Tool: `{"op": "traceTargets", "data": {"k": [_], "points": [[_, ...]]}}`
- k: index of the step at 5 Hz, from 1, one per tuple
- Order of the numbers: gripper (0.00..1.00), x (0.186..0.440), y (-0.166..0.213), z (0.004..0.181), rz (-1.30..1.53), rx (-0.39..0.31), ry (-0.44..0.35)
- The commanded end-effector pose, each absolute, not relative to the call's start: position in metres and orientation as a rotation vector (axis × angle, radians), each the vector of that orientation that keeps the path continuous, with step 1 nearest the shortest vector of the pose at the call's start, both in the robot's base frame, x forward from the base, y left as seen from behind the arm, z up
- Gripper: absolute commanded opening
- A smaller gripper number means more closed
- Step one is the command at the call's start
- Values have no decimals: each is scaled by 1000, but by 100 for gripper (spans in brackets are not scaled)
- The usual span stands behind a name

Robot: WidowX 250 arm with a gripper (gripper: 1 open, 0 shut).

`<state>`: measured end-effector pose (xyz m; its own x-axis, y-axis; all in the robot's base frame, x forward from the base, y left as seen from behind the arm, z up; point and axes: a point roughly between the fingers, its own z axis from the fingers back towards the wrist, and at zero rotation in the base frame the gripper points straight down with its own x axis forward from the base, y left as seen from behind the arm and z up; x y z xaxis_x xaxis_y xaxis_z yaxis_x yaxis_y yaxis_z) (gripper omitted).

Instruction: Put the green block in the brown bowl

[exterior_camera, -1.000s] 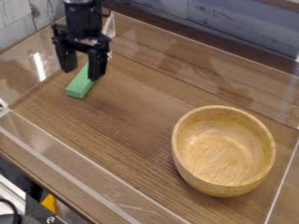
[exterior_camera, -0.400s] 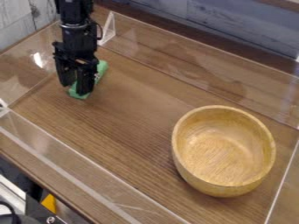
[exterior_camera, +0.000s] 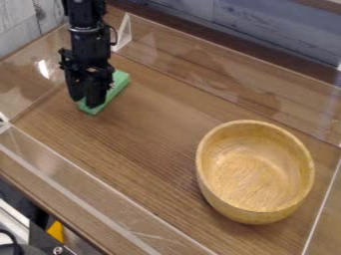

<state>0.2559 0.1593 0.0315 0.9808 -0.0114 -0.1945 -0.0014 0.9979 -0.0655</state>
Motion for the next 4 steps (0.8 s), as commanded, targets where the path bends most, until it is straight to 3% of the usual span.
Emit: {"op": "traceTargets", "data": {"k": [1, 4], "points": [[0, 257, 151, 45, 44, -62, 169], [0, 265, 131, 97, -31, -92, 170]]}}
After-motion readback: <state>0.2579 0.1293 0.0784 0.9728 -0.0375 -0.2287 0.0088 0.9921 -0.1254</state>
